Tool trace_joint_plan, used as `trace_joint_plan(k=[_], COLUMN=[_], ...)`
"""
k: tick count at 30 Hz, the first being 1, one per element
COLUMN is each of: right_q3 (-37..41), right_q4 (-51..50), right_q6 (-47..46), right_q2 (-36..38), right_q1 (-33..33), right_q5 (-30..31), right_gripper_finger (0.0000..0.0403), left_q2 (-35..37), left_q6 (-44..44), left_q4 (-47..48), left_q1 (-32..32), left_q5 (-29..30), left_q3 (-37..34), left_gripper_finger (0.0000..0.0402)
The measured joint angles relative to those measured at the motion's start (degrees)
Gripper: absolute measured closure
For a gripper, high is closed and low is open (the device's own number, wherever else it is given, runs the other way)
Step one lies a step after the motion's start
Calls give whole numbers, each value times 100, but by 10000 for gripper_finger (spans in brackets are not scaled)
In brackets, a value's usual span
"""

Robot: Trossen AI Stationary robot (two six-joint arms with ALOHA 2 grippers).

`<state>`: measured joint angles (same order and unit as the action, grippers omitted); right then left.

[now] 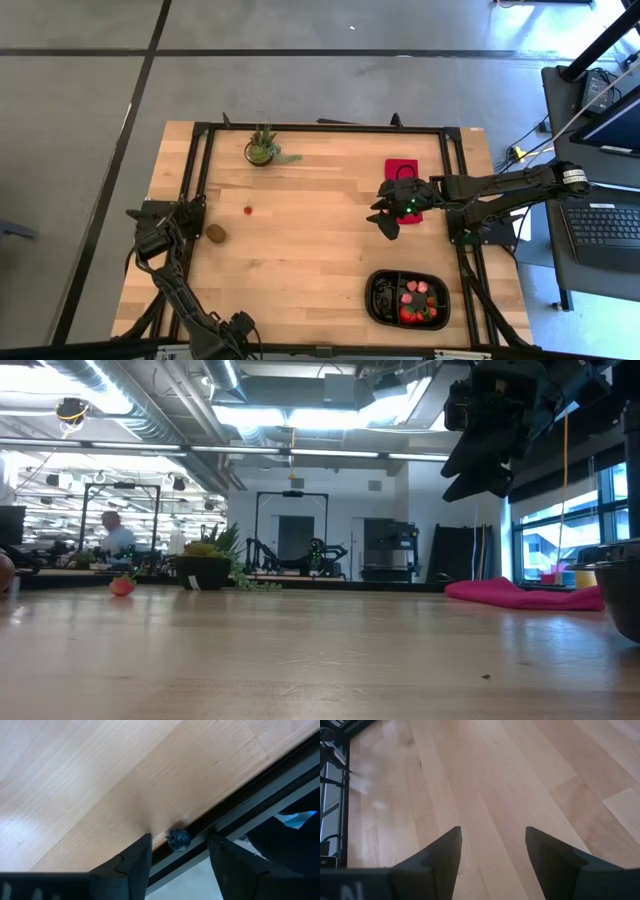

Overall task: Pick and placing Produce into tupperware
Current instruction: Put the blueberry into the left black bin

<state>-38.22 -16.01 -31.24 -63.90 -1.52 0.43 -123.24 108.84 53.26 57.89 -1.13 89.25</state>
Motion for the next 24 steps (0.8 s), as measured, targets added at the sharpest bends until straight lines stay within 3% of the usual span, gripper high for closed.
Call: trace_joint_plan(k=[24], right_q3=[0], right_q4=[0], right_q6=[-20], right_q2=[0], right_q1=[0], right_q5=[0], right_gripper_finger=[181], left_q2=[-13], left_q6=[-12], left_q4=[-64], left_q1=[0], left_q5=[42], left_q3=[0], left_gripper_finger=[314])
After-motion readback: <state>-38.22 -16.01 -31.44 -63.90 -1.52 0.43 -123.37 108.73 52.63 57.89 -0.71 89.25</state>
